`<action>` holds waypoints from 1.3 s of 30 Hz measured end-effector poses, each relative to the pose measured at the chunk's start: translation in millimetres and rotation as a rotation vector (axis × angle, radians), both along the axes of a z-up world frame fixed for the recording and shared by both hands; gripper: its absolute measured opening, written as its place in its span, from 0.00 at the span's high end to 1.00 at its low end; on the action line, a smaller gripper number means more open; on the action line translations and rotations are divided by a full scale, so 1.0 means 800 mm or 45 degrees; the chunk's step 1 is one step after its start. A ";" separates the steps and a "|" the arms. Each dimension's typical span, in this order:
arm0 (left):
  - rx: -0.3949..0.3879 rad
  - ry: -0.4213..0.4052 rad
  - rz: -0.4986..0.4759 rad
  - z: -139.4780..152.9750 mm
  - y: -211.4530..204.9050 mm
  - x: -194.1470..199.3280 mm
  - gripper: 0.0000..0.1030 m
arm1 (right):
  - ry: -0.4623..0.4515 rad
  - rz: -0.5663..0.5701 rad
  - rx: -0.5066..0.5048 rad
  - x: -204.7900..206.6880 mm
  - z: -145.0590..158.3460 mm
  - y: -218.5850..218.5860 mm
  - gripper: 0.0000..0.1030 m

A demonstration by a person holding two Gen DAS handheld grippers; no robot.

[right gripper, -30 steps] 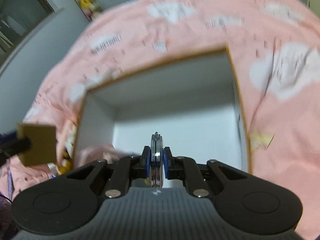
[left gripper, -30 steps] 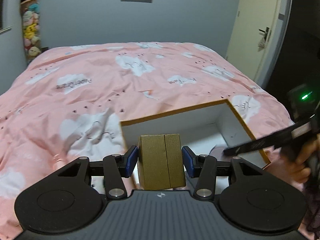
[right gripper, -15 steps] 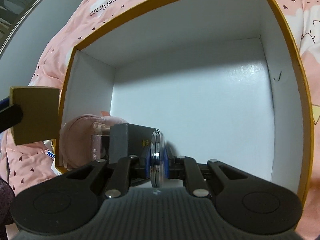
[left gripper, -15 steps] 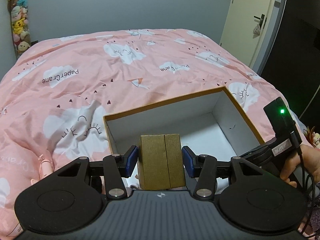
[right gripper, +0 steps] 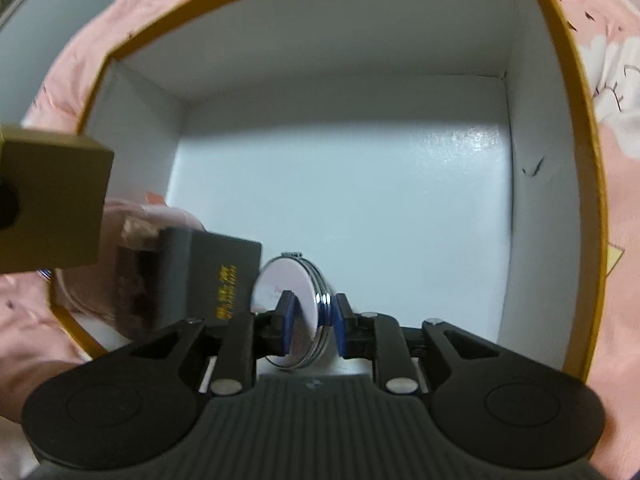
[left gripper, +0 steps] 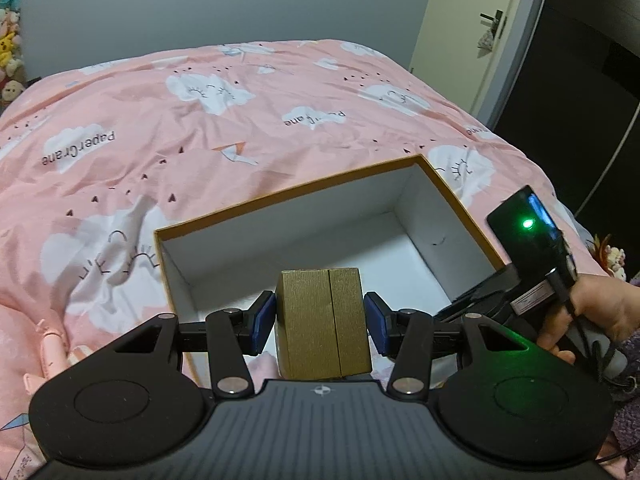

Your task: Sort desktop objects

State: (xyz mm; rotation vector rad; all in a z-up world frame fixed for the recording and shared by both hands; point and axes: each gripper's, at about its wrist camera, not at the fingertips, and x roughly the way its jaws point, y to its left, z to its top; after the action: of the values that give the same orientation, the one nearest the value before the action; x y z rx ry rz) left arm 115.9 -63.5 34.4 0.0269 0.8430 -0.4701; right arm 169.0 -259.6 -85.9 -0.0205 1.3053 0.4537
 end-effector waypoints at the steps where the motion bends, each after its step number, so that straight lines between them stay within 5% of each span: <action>1: -0.003 0.000 -0.007 -0.001 -0.002 0.000 0.46 | -0.003 0.016 -0.019 -0.001 -0.001 0.003 0.76; 9: 0.046 -0.058 -0.119 -0.007 -0.023 -0.004 0.46 | -0.037 0.155 -0.185 -0.010 0.001 0.023 0.74; 16: 0.122 -0.103 -0.231 -0.014 -0.051 -0.012 0.46 | -0.121 0.064 -0.068 -0.013 0.055 -0.015 0.74; 20: 0.050 -0.019 -0.173 -0.023 -0.065 0.001 0.46 | -0.172 0.056 -0.057 -0.024 0.078 -0.028 0.73; 24: -0.108 0.156 -0.094 -0.039 -0.067 0.024 0.46 | -0.269 0.150 -0.187 -0.021 0.072 -0.010 0.72; 30: -0.134 0.251 -0.058 -0.053 -0.073 0.038 0.46 | -0.352 0.328 -0.244 -0.034 0.073 -0.015 0.70; 39: 0.183 0.120 -0.382 -0.074 -0.117 0.025 0.46 | -0.376 0.305 -0.270 -0.024 0.086 -0.024 0.71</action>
State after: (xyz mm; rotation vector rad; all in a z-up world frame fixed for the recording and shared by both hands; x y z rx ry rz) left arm 136.2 -157.0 -24.8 0.2683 0.9697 -0.6957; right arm 149.8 -278.8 -17.3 -0.4107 1.0575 0.4933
